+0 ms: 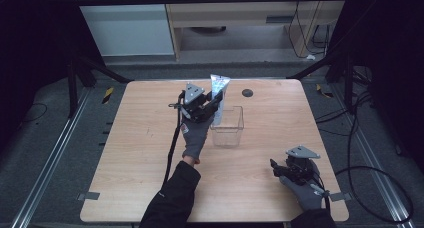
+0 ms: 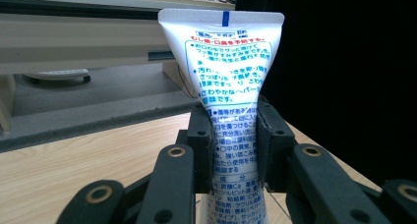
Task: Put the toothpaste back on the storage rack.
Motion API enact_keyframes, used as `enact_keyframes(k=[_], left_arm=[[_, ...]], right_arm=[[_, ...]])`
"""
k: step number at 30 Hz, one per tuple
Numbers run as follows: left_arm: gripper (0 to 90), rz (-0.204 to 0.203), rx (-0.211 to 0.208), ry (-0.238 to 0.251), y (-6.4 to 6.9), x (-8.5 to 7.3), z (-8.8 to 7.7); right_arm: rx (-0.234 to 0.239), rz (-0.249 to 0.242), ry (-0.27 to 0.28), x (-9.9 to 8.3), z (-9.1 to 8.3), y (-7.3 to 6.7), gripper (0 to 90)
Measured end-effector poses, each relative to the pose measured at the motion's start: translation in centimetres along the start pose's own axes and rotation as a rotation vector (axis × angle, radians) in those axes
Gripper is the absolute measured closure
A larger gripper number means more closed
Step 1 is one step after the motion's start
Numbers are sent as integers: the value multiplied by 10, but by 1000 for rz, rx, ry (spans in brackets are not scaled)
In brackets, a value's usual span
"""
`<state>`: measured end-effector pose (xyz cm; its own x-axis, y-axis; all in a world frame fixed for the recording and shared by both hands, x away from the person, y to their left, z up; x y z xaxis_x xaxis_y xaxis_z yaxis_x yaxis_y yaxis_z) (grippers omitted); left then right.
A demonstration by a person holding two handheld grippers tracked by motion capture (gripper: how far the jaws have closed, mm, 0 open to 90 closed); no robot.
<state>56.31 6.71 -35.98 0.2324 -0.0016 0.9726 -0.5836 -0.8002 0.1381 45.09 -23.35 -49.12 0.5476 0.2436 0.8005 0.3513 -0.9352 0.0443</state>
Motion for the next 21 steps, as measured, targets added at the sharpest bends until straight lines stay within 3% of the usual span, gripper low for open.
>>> enact_keyframes(k=[12,21], left_arm=[[709,24,-14,-39,14,-8,29],[708,26,-5,-56,13,-17,41]], right_arm=[[8,9,-10,0,0,0,267],[6,9,-11,0,0,0,267]])
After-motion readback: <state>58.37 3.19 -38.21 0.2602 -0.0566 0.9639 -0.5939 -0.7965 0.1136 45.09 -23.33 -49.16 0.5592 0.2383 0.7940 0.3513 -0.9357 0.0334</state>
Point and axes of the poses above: each handheld gripper's, and its own axes: z roughly forward along the jaws, x roughly out of its top, y roughly to its right, the point moved 1 cm from there along z, roughly forward along the jaws, and after that the axes turned 1 degree about y, right-handed, at the moved point
